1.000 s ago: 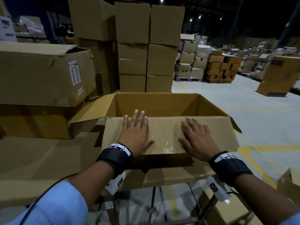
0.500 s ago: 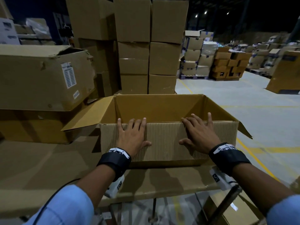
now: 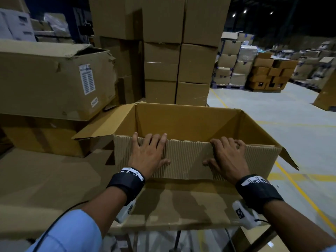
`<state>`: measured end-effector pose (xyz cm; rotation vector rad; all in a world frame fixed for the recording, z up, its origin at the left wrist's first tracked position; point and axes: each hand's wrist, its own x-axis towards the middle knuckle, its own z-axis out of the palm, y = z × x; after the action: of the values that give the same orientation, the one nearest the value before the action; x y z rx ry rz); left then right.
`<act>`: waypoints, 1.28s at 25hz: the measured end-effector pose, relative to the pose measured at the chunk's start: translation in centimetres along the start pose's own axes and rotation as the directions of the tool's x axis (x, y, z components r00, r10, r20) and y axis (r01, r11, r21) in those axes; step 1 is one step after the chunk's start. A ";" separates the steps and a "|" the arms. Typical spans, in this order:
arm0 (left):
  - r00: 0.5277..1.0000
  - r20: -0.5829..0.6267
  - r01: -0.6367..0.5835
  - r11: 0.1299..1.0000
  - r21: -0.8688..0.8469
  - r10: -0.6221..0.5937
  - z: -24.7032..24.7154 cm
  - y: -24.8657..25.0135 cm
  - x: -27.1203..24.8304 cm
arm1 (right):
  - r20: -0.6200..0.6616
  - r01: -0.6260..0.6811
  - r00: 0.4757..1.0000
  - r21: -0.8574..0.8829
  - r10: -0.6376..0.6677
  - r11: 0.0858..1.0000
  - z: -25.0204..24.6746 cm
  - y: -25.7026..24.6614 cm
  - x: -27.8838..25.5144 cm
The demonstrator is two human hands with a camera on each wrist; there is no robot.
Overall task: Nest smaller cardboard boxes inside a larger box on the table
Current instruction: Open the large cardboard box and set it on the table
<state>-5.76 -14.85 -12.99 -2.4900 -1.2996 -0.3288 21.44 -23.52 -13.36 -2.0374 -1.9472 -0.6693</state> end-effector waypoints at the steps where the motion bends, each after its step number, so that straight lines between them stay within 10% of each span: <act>1: 1.000 -0.009 -0.012 1.000 0.003 0.012 0.1 -0.3 0.1 | 0.003 -0.001 1.000 -0.001 0.001 1.000 0.1 0.2 0.0; 23: 0.976 -0.037 0.214 0.976 -0.041 -0.216 2.7 -10.2 -1.0 | 0.065 -0.005 0.998 -0.011 0.005 1.000 1.4 -4.6 3.7; 32: 0.999 -0.042 0.033 0.999 0.012 -0.033 2.9 -5.0 1.3 | 0.036 -0.010 0.999 -0.098 0.013 0.995 1.4 -4.9 3.7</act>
<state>-8.94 -10.08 -14.42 -2.4399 -1.3232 -0.3770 16.89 -19.24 -13.50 -2.1307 -1.9573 -0.7439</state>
